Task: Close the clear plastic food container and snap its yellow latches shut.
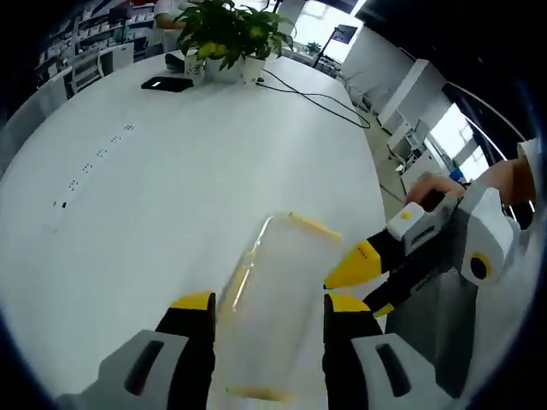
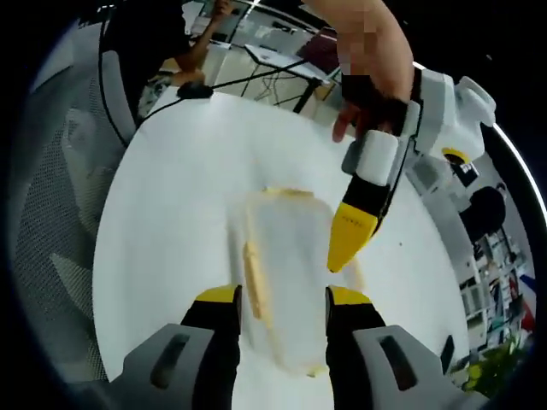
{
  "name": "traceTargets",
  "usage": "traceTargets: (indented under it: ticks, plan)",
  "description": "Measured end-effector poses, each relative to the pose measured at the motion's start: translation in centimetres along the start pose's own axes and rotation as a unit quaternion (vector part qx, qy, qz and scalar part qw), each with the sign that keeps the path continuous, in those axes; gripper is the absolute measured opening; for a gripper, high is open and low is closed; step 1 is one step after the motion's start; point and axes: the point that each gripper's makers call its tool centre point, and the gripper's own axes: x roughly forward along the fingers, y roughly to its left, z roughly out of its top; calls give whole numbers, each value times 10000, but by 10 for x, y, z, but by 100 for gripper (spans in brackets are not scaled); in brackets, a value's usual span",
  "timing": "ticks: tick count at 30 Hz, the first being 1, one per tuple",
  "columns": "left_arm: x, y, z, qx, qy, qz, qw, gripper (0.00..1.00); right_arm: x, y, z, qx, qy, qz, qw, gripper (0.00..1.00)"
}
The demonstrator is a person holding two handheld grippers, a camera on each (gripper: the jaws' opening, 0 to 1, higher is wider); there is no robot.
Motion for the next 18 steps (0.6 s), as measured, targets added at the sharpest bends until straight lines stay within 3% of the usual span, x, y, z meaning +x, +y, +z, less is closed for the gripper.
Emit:
traceTargets:
  ticks: [8,13,18]
  plan:
    - [-17,-10,-11,-45,-426,306,9986,47,-8,-11,-8,369,62,-68,9993,38]
    - [-26,-12,-13,15,-1009,699,9924,46,-11,-17,-20,819,114,-91,9965,41]
    - [-28,-14,-31,-133,-1171,868,9892,47,-15,-21,-32,1034,156,-150,9944,44]
